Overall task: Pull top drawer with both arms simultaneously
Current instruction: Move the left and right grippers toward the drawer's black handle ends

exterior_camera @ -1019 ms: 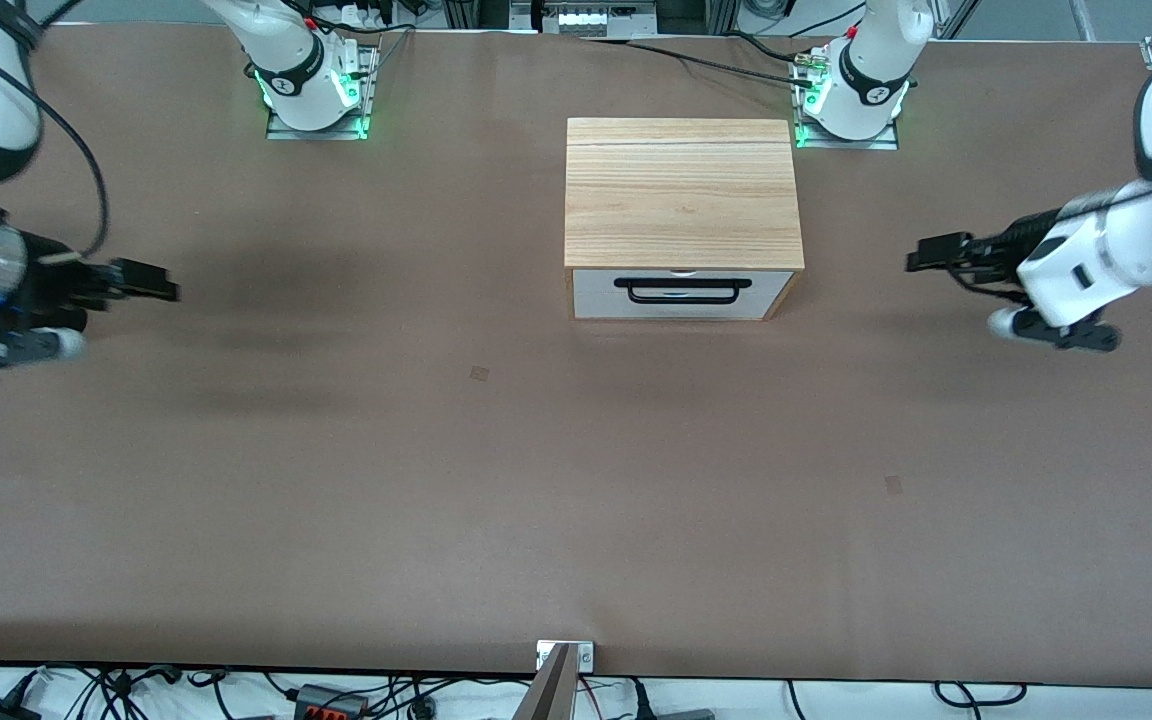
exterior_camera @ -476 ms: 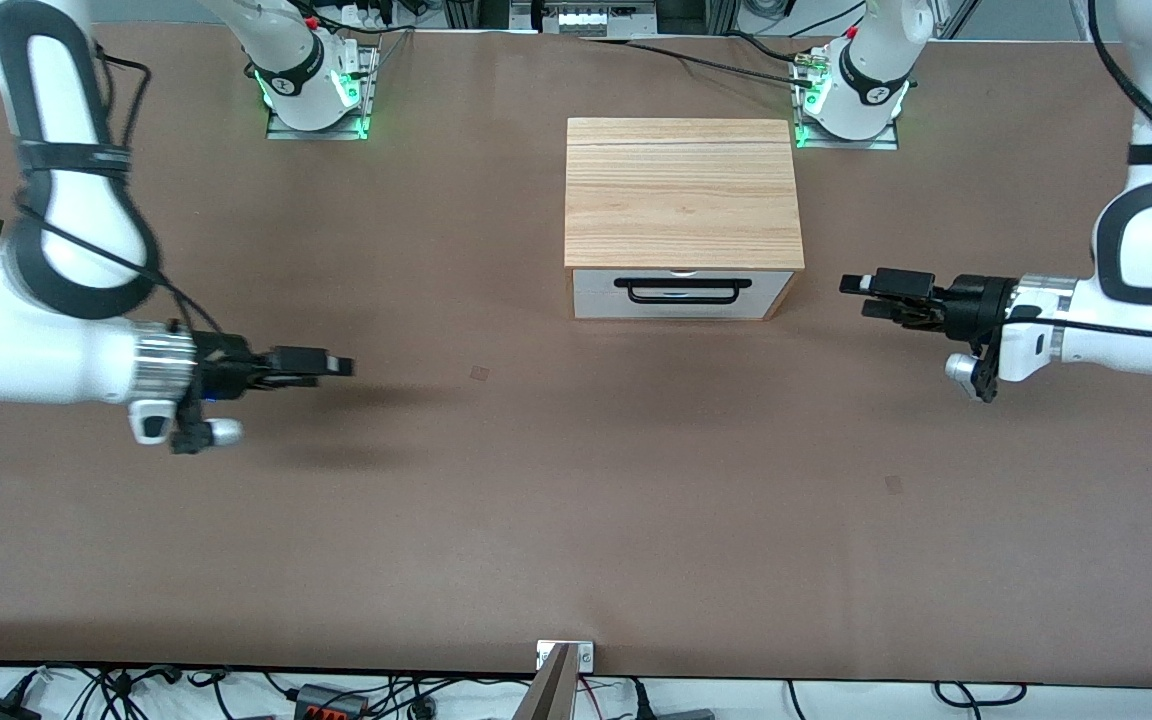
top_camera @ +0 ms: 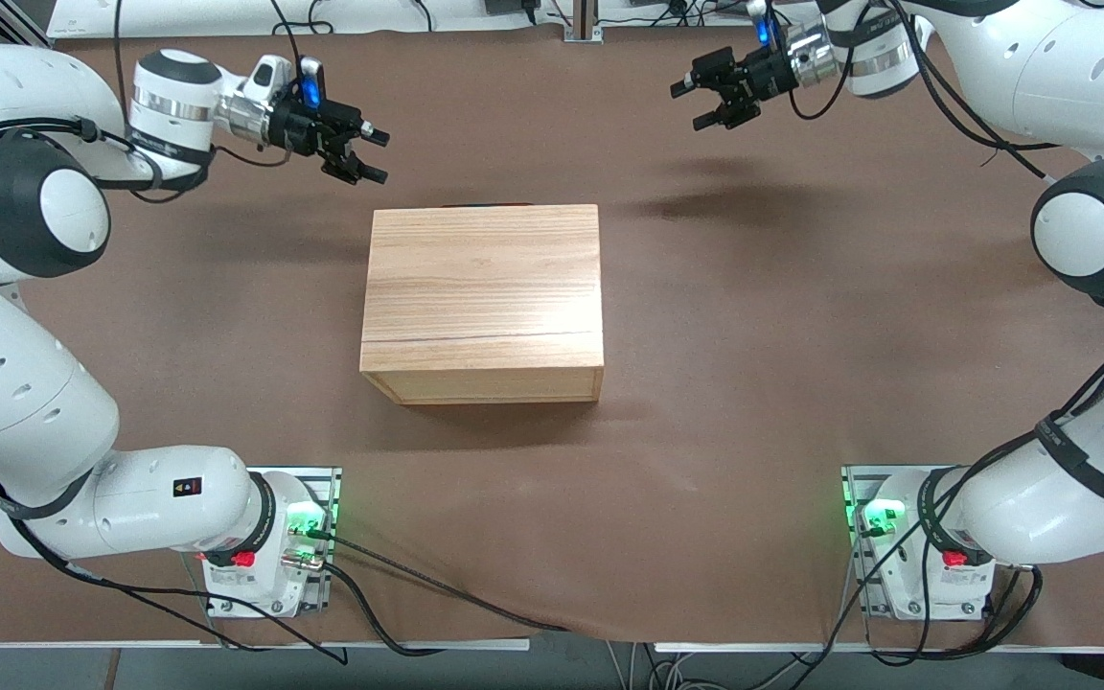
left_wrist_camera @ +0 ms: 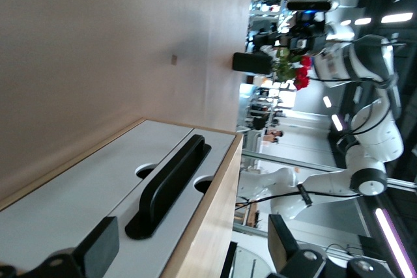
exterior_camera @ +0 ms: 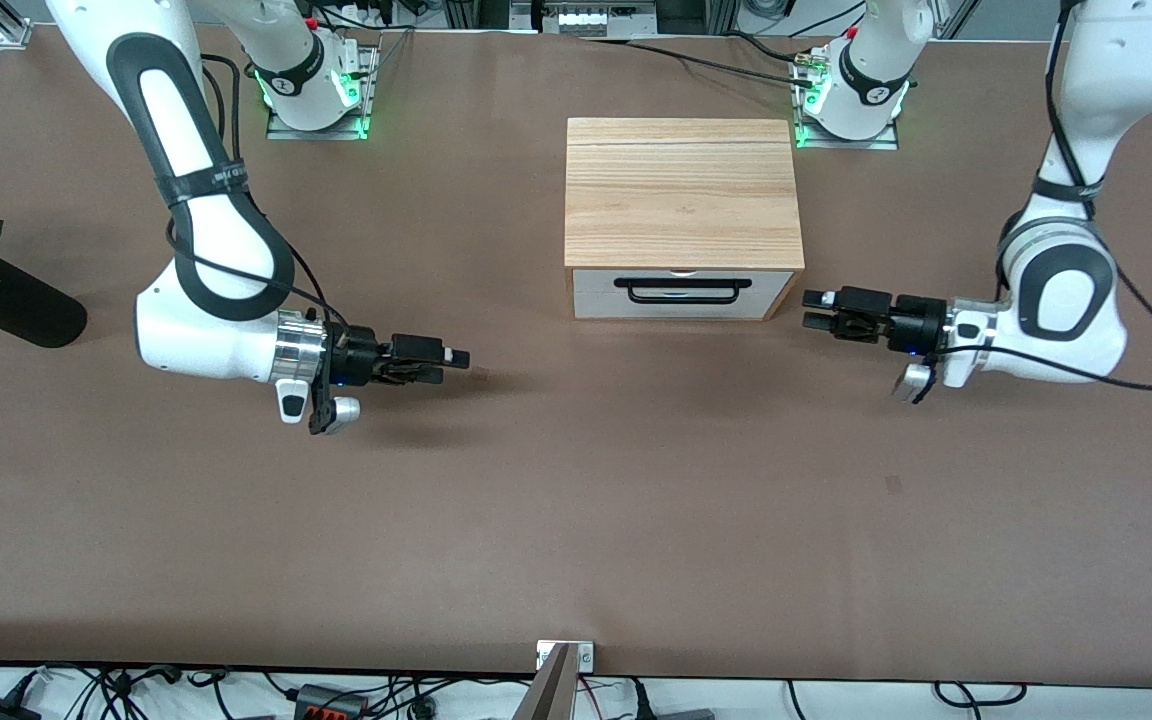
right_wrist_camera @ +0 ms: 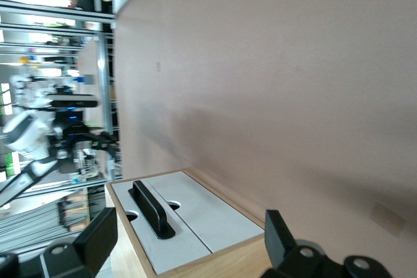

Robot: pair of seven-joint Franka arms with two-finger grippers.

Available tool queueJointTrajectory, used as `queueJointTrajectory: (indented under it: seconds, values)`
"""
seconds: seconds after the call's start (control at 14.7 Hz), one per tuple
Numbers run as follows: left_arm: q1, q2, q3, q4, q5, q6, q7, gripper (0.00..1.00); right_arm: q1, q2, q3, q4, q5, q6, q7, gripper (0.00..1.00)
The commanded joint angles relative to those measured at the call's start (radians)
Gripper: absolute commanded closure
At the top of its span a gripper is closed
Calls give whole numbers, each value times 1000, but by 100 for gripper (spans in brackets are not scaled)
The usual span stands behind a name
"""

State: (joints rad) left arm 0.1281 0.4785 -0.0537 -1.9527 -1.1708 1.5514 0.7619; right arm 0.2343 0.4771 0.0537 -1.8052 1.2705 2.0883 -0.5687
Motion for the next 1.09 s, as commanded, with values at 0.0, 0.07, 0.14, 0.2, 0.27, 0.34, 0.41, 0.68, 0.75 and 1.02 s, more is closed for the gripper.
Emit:
queueJointTrajectory:
  seconds: [0.0,0.07,0.14,0.2,0.27,0.34,0.41,0.68,0.75,1.02]
  values:
    - [-8,12,-9,-77,-96,6,95,0,33,-54,3,-121,189,9,-196,0]
    - [-12,18,-9,-80,-98,4,99,0,51,-54,5,-150,263,10,-286,0]
    - [-13,26,-11,-92,-101,4,99,0,78,-46,5,-170,344,16,-368,0]
    - [-16,37,-12,-95,-107,4,100,0,98,-32,5,-180,418,10,-435,0]
    - [-19,44,-24,-95,-110,9,108,0,111,-5,6,-180,485,-5,-501,0]
    - [-22,49,-32,-95,-112,21,109,0,132,21,6,-178,522,-31,-560,0]
    - [-31,51,-32,-95,-112,36,132,0,138,47,6,-175,559,-69,-606,0]
    - [-55,75,-34,-98,-115,42,258,4,155,113,6,-154,586,-209,-658,0]
    - [-55,78,-35,-100,-115,42,275,5,181,115,6,-148,590,-200,-660,0]
    - [-55,80,-41,-111,-116,26,293,27,258,153,6,-82,703,-86,-658,0]
